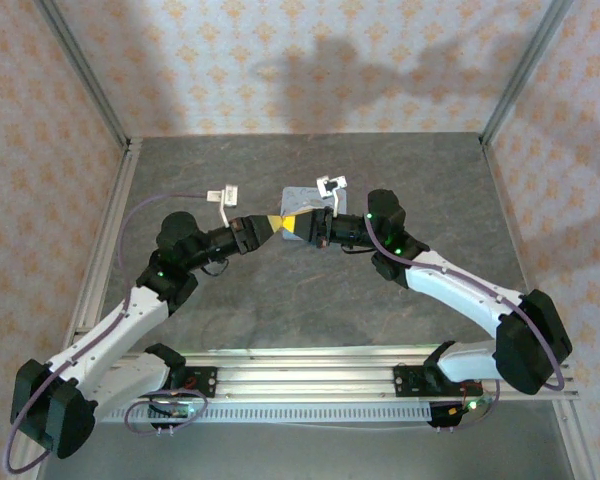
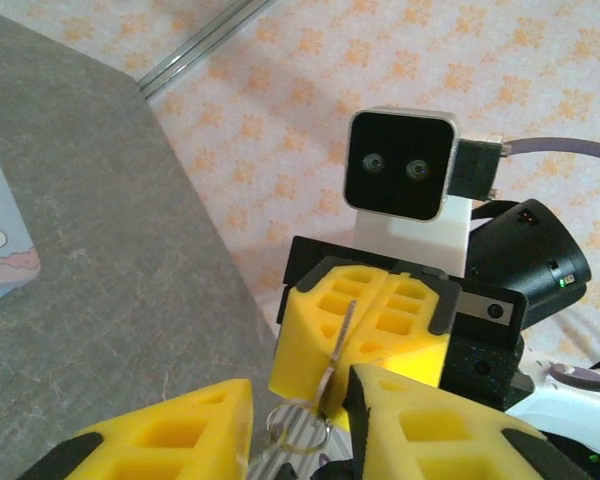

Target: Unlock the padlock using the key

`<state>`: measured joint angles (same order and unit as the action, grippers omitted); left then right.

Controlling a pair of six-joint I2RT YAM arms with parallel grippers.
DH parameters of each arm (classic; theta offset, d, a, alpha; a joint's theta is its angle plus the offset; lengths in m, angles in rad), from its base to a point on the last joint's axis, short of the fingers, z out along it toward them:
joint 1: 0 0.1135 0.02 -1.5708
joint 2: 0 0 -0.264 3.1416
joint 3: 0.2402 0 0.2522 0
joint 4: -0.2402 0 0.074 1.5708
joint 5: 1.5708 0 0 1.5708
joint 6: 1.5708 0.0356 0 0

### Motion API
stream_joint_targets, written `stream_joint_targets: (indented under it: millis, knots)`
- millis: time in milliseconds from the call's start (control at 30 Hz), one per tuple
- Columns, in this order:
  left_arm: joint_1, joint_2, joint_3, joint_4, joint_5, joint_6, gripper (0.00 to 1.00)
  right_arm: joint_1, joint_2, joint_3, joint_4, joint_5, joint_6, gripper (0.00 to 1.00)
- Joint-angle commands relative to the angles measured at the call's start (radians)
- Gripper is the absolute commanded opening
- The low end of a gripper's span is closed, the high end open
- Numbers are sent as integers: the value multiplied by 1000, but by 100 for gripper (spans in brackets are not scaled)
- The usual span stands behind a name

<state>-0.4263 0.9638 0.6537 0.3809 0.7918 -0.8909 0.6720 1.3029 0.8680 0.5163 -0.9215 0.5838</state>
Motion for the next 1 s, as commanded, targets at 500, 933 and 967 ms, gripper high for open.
stream_joint_targets:
  millis: [500,933,967]
  knots:
    - [-29,-57,35,-76,-29,113,0,8,-3,25,47,-34,-9,0]
    - [-35,-66,44,-133,-55,163,0,18,-25,49,-67,13,-72,7]
    - [-36,-66,47,-141,-59,168,0,18,-26,52,-74,16,-75,8]
